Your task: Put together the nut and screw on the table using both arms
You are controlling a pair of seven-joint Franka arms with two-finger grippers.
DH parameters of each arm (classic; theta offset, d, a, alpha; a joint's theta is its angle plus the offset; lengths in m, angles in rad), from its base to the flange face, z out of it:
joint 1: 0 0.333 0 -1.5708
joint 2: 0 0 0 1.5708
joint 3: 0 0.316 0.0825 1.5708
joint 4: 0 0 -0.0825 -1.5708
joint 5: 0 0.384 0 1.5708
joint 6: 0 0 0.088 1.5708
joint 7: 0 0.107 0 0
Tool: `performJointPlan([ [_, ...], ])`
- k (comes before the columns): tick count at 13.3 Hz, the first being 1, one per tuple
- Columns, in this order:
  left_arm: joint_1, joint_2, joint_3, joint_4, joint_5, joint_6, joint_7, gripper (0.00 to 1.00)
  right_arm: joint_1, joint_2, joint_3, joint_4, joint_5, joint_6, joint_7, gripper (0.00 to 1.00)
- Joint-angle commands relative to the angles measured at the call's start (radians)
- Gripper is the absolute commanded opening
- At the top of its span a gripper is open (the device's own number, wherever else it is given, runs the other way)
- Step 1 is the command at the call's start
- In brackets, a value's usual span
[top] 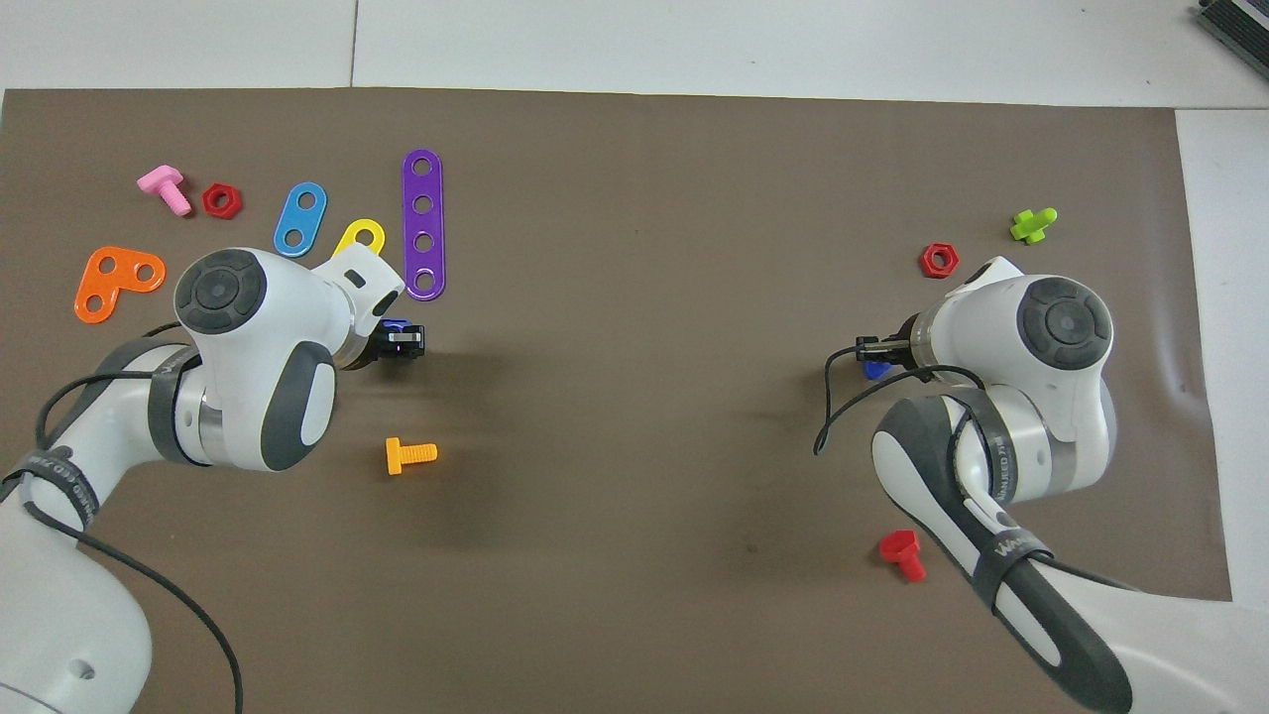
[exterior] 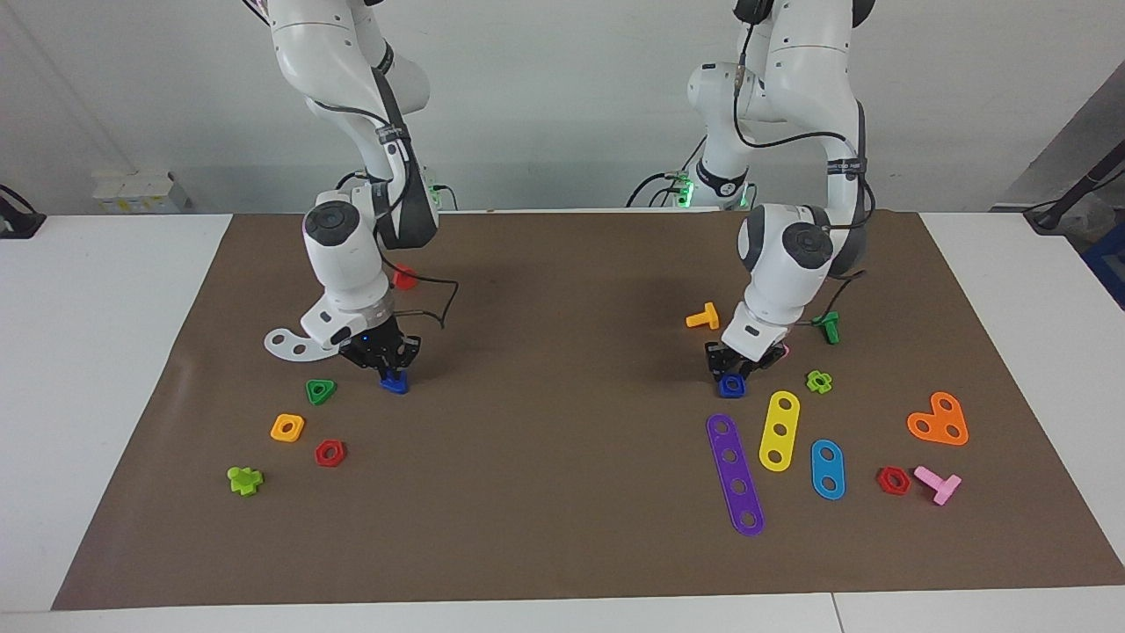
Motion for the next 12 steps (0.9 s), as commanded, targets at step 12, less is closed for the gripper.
performJointPlan([
  [12,-0.038,0.073,0.007,0.371,-0.015,-0.344,-0.169,0.0,0.352,0.026,0.013,0.1,-0.092,-0.01,0.561,0.0],
])
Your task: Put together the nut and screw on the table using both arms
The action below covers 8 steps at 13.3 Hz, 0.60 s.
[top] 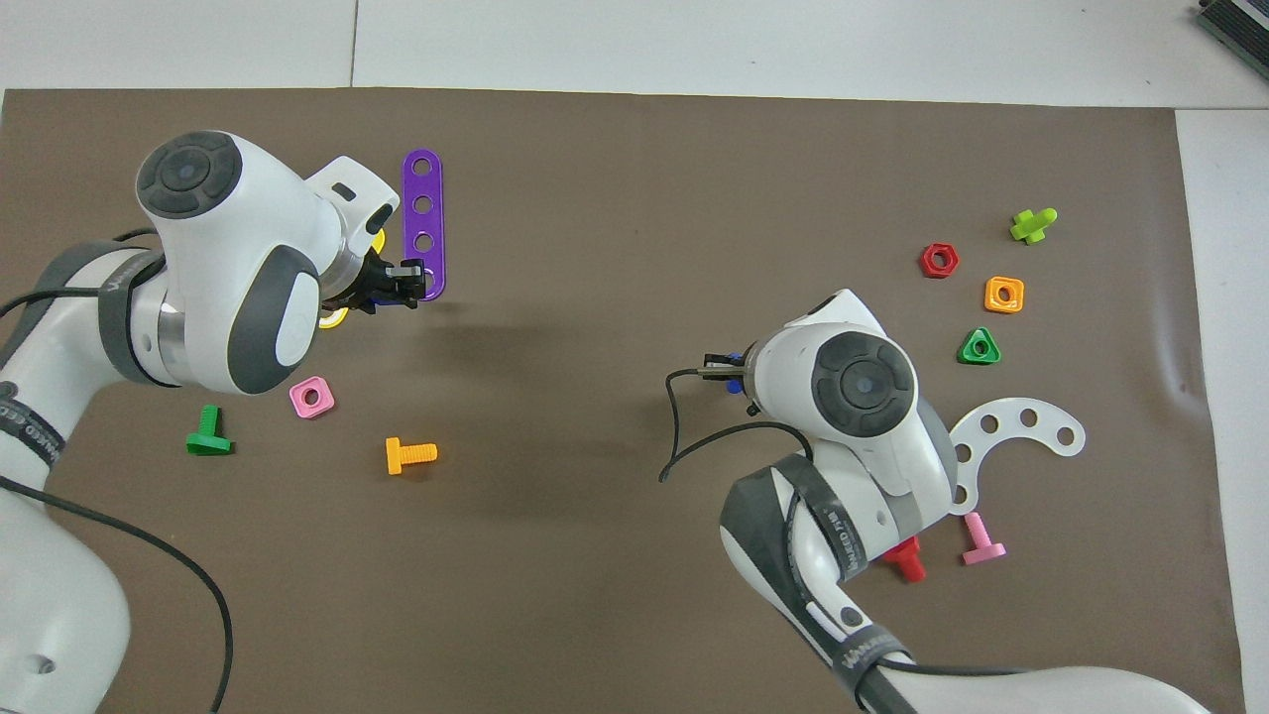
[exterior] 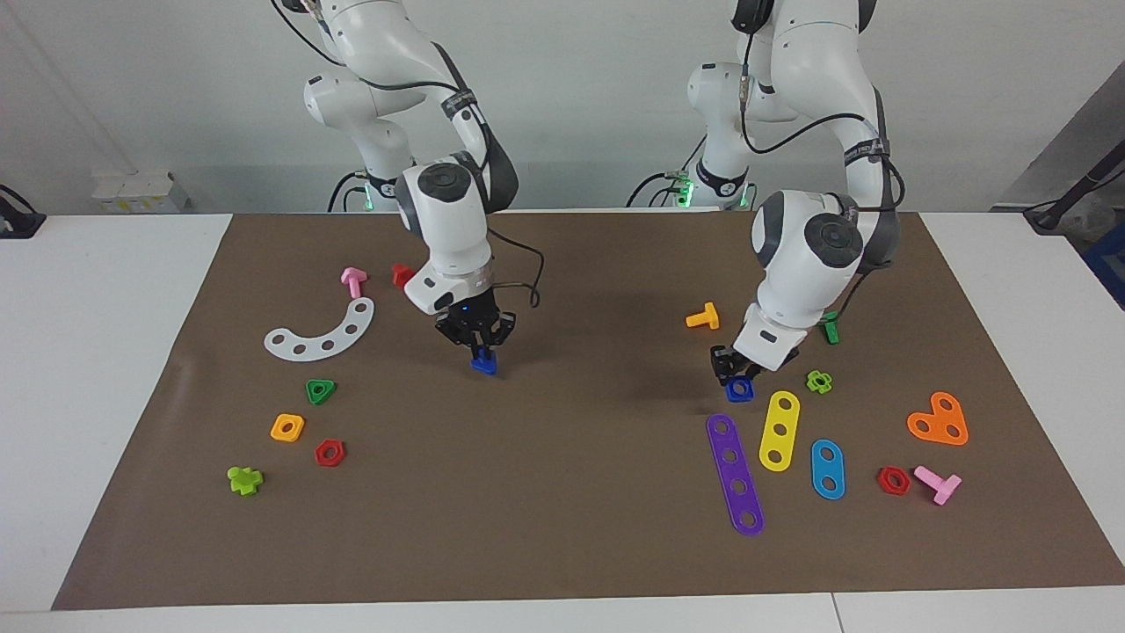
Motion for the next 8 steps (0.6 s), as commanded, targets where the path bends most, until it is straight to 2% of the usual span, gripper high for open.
performJointPlan([
  [1,-0.031,0.016,0.012,0.061,-0.015,-0.054,-0.068,0.0,0.056,0.036,-0.002,0.055,-0.054,-0.018,0.125,0.0],
  [6,-0.058,0.005,-0.002,0.061,-0.016,-0.074,-0.153,0.0,0.15,0.132,-0.003,0.152,-0.055,-0.044,0.227,0.0],
  [8,-0.071,0.005,-0.003,0.057,-0.016,-0.071,-0.179,0.0,0.152,0.136,-0.002,0.16,-0.055,-0.044,0.235,0.0],
])
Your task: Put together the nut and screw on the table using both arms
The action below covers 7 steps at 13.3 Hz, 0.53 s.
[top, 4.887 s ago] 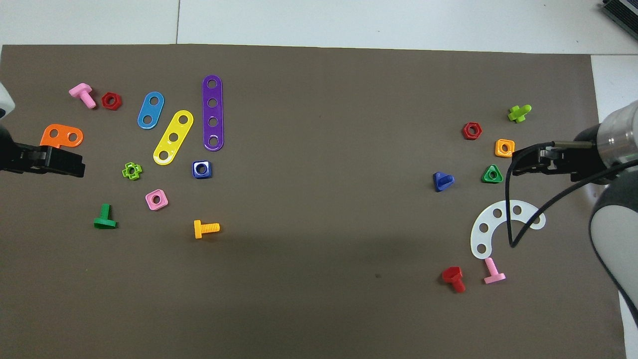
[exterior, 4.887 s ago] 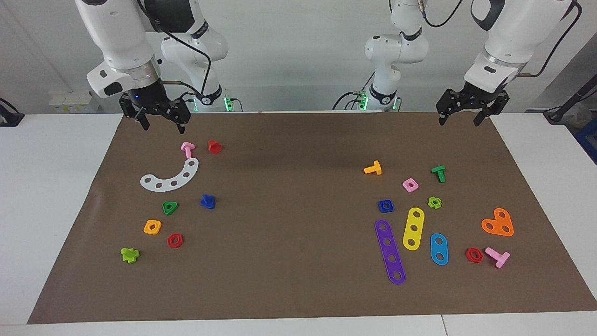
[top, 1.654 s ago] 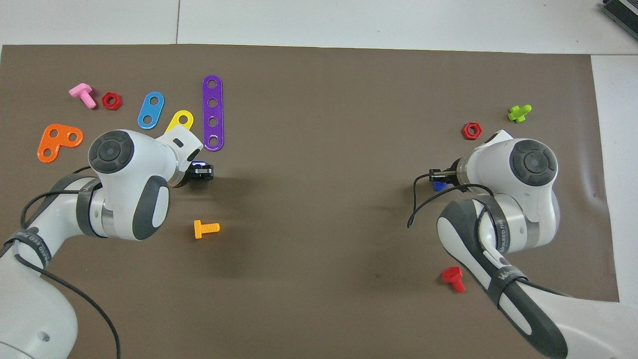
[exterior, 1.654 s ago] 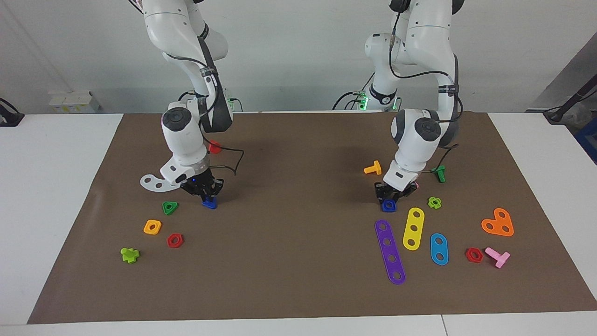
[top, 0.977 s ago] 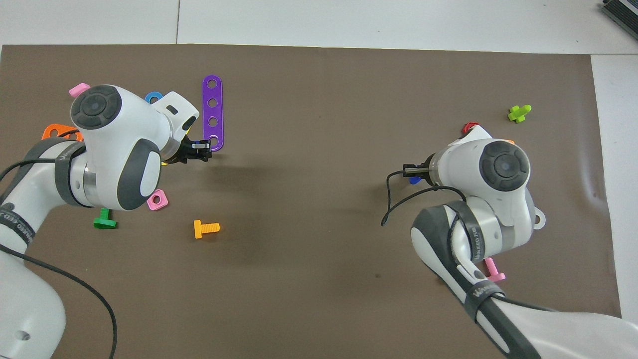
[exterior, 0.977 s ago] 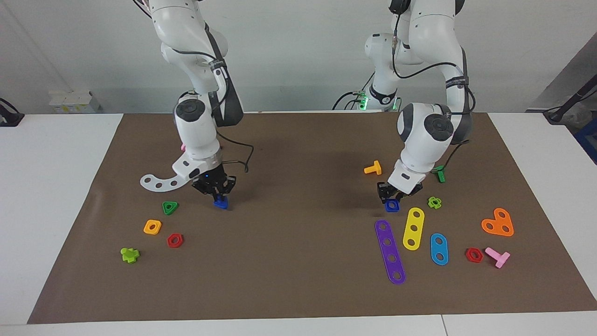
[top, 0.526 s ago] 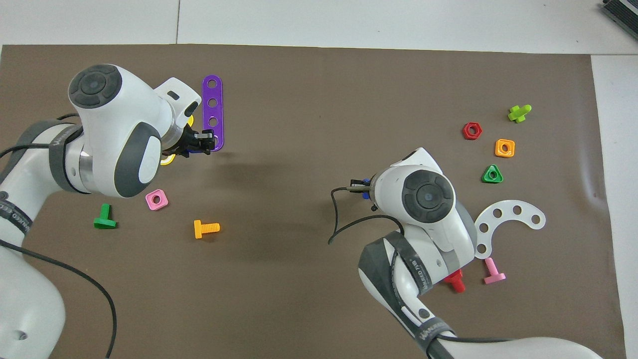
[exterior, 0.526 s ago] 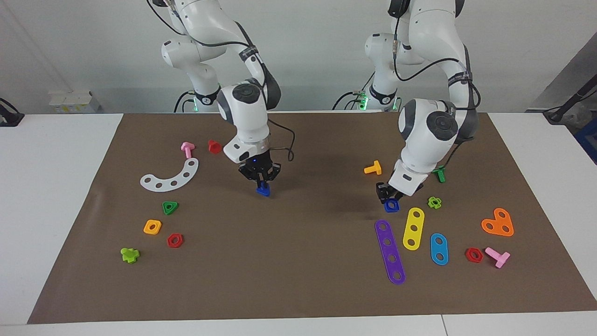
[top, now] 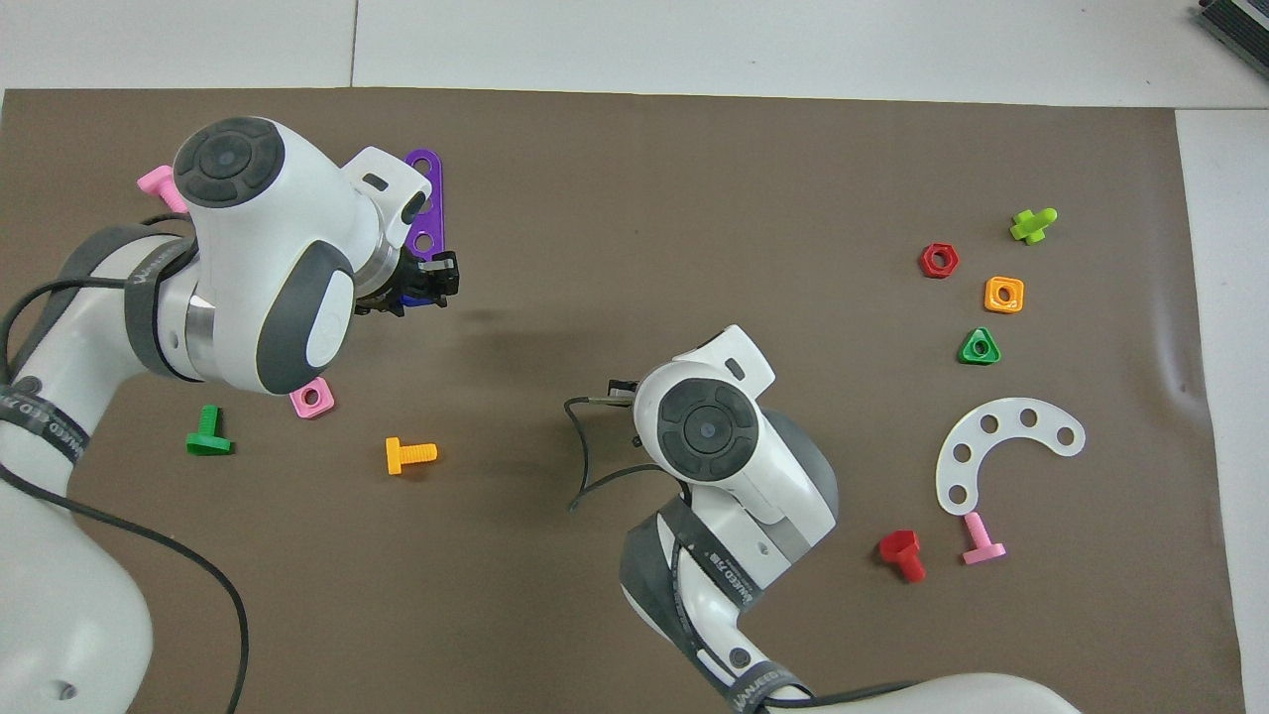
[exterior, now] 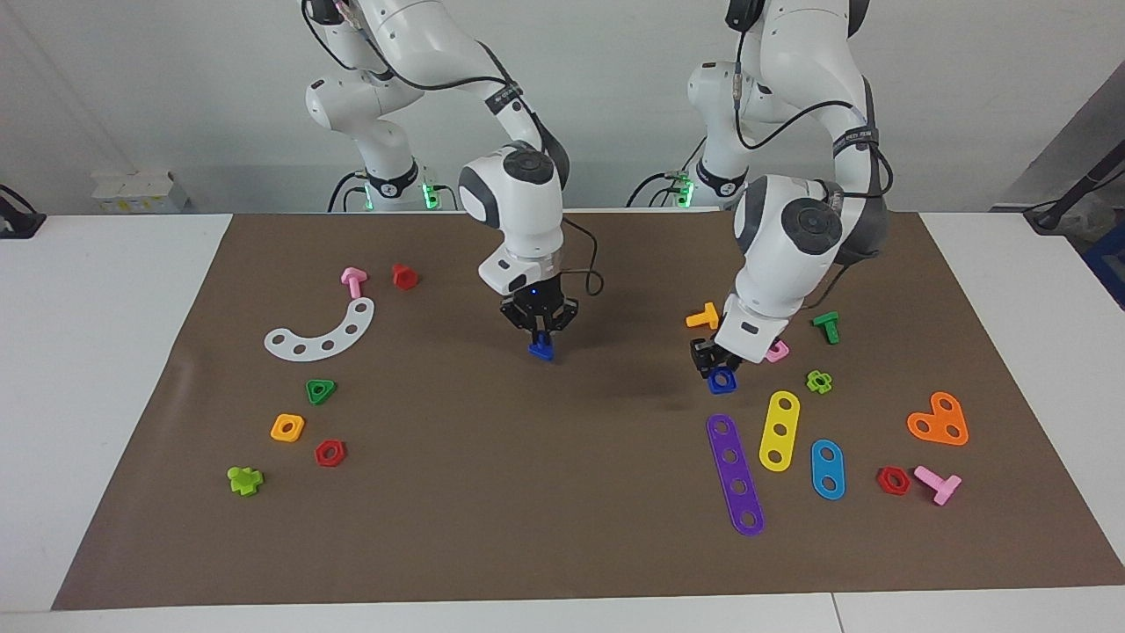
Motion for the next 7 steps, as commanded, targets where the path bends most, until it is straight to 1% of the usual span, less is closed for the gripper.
performJointPlan([
  [1,-0.03,0.004,0.009,0.011,-0.015,-0.021,-0.036,0.0,0.004,0.036,-0.003,0.042,-0.022,-0.019,0.034,0.0],
  [3,-0.038,0.004,0.009,0.012,-0.017,-0.015,-0.039,0.0,0.019,0.053,-0.003,0.041,-0.022,-0.018,0.059,0.0],
  [4,-0.049,0.004,0.009,0.012,-0.025,-0.01,-0.05,0.0,0.019,0.053,-0.003,0.041,-0.022,-0.022,0.06,0.2],
  [5,-0.058,0.004,0.009,0.011,-0.046,-0.003,-0.078,0.0,0.013,0.05,-0.003,0.039,-0.022,-0.025,0.062,0.81],
  [6,-0.063,0.004,0.009,0.006,-0.06,0.01,-0.085,0.0,0.009,0.039,-0.004,0.038,-0.022,-0.03,0.059,0.95],
  [7,-0.081,0.004,0.009,0.003,-0.066,0.016,-0.093,0.0,0.003,0.013,-0.01,0.039,-0.022,-0.045,0.053,0.97],
])
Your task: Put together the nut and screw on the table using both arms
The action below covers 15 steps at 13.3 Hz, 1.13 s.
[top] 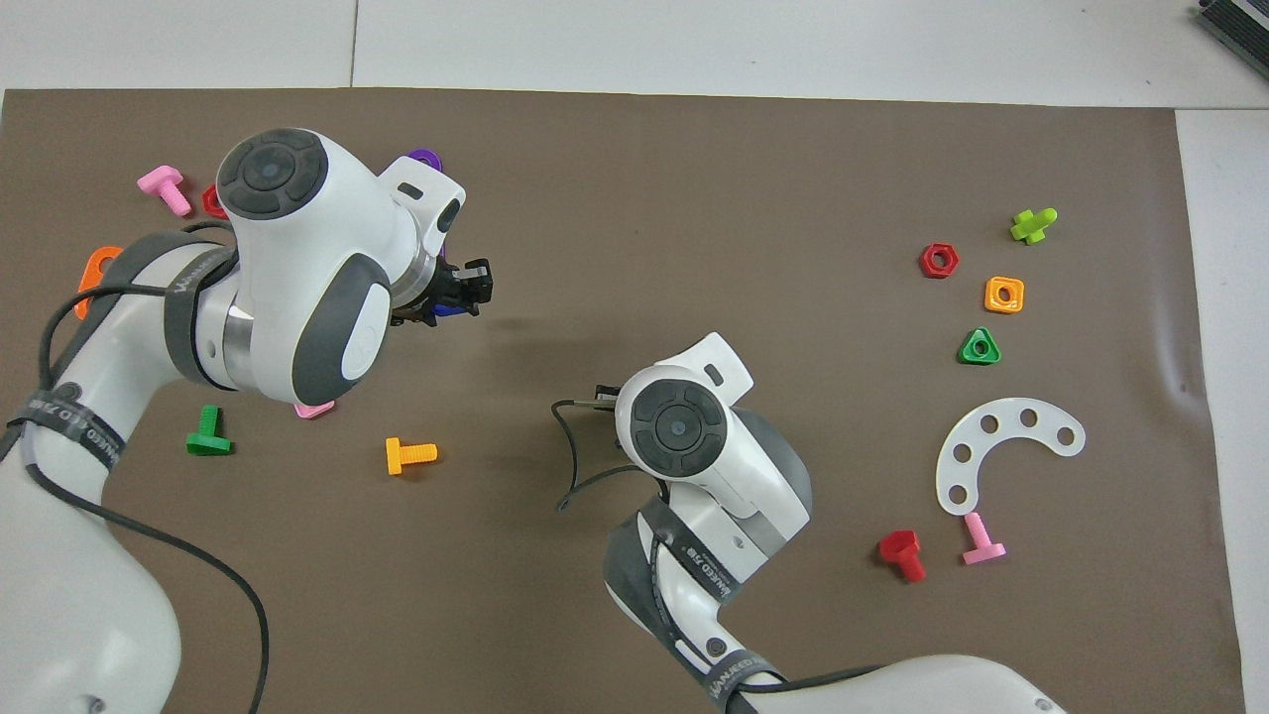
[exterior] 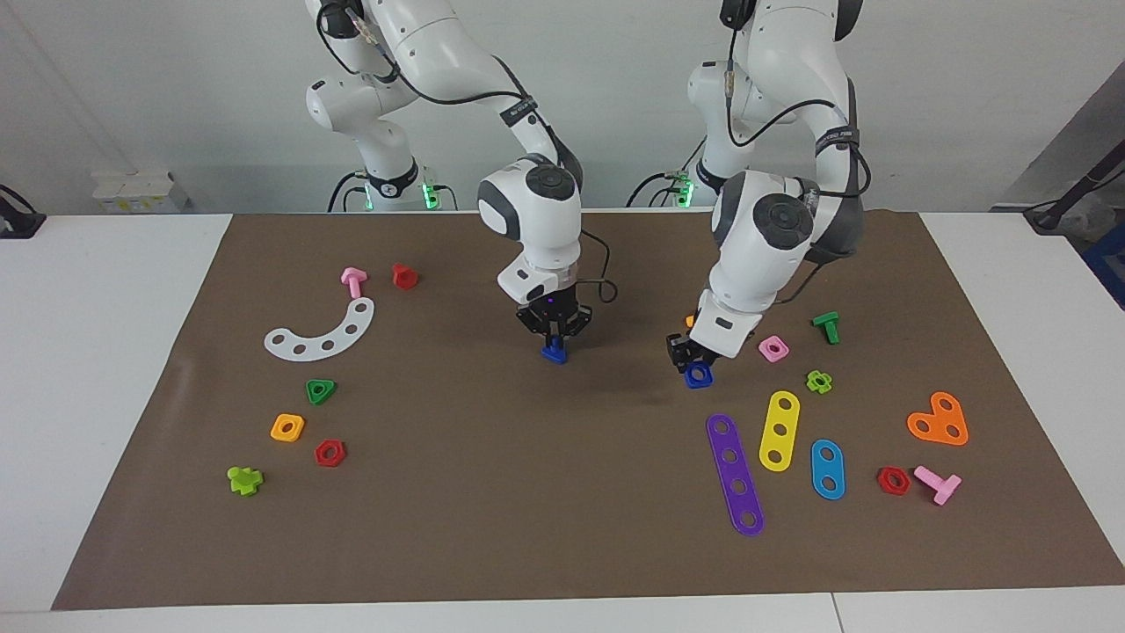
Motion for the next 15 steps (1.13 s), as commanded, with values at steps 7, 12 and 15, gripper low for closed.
performJointPlan([
  [7,-0.154,0.014,0.01,-0.028,-0.048,0.073,-0.172,0.0,-0.207,-0.274,-0.005,-0.002,0.001,-0.267,-0.172,1.0],
  [12,-0.22,0.025,0.01,-0.028,-0.134,0.139,-0.297,0.0,-0.423,-0.391,-0.006,0.002,0.081,-0.406,-0.467,1.0],
  [15,-0.275,0.05,0.012,-0.029,-0.166,0.185,-0.352,0.0,-0.503,-0.399,-0.012,0.057,0.081,-0.47,-0.58,1.0],
])
